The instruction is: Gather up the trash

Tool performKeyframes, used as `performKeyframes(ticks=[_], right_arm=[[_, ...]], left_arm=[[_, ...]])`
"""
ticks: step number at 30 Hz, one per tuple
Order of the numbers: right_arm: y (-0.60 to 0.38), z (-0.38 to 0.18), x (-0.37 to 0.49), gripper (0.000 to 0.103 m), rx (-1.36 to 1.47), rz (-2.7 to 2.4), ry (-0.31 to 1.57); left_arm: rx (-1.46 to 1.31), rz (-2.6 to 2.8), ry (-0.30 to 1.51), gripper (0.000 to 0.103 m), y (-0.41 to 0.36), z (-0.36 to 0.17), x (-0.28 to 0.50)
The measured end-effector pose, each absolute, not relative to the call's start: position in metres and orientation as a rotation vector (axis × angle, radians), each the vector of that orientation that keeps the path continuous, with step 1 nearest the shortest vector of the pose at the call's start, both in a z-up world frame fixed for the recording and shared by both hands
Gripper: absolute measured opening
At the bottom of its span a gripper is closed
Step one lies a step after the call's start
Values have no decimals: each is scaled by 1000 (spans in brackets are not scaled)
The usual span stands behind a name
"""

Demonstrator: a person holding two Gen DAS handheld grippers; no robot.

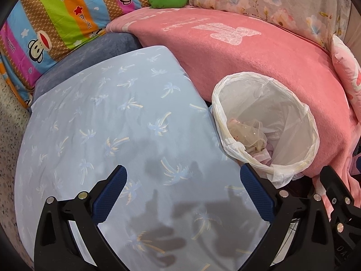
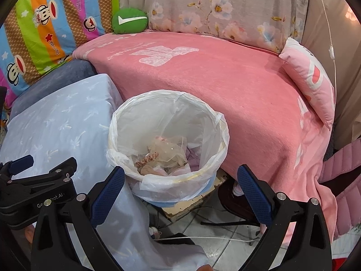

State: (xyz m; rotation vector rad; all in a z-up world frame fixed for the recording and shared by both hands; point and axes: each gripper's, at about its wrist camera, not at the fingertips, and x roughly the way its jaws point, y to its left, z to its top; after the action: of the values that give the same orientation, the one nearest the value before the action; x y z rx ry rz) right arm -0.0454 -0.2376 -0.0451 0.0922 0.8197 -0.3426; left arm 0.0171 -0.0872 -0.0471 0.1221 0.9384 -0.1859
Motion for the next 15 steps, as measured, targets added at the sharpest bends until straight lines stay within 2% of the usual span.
performKeyframes(ticks=[15], right_arm=[[-242,-46,-47,97,100,-346,825]], left_arm=[[139,-178,931,96,-90,-47,13]])
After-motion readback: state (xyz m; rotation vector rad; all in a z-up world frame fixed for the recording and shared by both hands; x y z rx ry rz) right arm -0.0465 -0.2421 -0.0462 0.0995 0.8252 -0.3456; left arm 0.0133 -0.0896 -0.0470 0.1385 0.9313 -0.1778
